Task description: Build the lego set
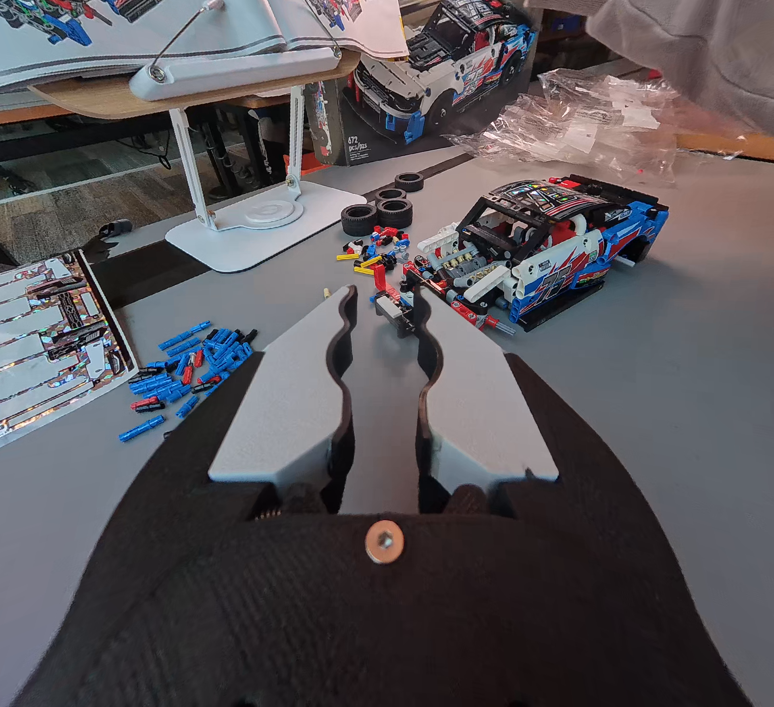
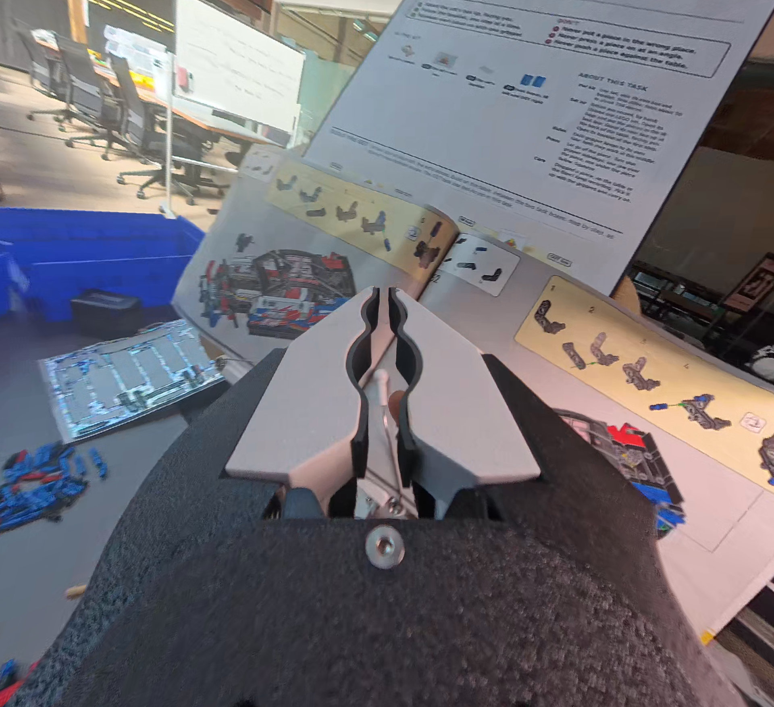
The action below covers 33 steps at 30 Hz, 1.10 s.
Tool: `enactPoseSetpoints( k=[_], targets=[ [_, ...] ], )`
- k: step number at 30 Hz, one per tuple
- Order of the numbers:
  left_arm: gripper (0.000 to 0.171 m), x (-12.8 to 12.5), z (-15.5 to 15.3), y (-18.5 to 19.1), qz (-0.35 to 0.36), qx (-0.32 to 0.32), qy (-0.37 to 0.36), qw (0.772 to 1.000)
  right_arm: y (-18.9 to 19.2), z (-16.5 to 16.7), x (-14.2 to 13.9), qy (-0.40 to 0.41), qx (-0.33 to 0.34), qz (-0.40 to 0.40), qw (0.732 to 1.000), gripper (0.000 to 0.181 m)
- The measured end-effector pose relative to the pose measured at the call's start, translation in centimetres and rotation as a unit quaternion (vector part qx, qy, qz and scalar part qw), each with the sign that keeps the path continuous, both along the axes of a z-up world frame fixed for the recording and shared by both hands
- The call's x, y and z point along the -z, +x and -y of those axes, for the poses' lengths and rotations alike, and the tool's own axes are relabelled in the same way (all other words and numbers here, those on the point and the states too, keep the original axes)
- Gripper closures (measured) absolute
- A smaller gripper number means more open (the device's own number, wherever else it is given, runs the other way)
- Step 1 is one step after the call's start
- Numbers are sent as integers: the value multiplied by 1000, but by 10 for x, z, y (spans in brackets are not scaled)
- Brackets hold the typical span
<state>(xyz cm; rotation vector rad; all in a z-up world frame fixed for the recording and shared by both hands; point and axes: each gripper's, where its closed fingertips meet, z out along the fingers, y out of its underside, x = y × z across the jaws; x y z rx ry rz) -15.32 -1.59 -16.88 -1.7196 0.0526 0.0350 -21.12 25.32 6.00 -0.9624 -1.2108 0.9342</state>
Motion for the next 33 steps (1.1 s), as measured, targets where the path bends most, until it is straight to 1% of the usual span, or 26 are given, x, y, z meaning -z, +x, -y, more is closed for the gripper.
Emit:
enactPoseSetpoints(
  k=[2,3,4,5,7,8,9,11,12,13,15,16,19,22,24,27,29,30,31,33],
  targets=[
    [149,3,0,-3,2,-10,-10,1000,30,36,17,-10,-47,19,999,176],
    [151,6,1,-7,5,-20,-21,1000,46,56,33,-10,-80,47,996,174],
    [151,8,1,-11,7,-30,-31,999,62,77,57,-9,-121,100,988,171],
    [150,10,3,-15,13,-42,-37,998,82,97,89,-11,-160,173,972,161],
    [150,8,6,-23,31,-60,-38,997,128,122,152,-7,-211,307,928,125],
    [149,6,8,-26,42,-66,-33,996,152,129,182,0,-227,369,901,108],
    [148,4,9,-29,54,-69,-27,996,167,127,207,9,-219,413,884,98],
    [147,4,10,-34,75,-73,-21,994,188,131,242,1,-220,475,852,81],
    [146,6,10,-35,85,-74,-22,993,193,134,254,-6,-217,498,840,77],
    [146,8,9,-36,95,-75,-22,992,194,133,266,3,-207,518,830,75],
    [145,9,10,-38,116,-77,-21,990,197,131,286,37,-202,557,805,76],
    [144,9,11,-39,124,-80,-19,989,194,128,291,58,-201,561,801,83],
    [144,7,15,-43,123,-92,-15,988,193,135,291,96,-231,574,780,84],
    [144,8,17,-47,116,-100,-18,988,203,155,292,143,-288,574,753,84],
    [144,12,16,-47,122,-98,-23,987,207,165,292,154,-298,574,747,84],
    [143,15,14,-46,128,-94,-27,987,206,168,292,147,-295,566,756,84],
    [143,15,14,-45,124,-94,-27,987,206,168,291,136,-295,555,766,84],
    [143,14,14,-45,122,-93,-28,988,205,170,288,121,-293,547,775,84],
    [143,14,14,-44,120,-92,-27,988,205,174,282,99,-298,535,784,80],
    [143,12,14,-44,118,-92,-23,989,203,182,259,49,-307,485,817,80]
  ],
)
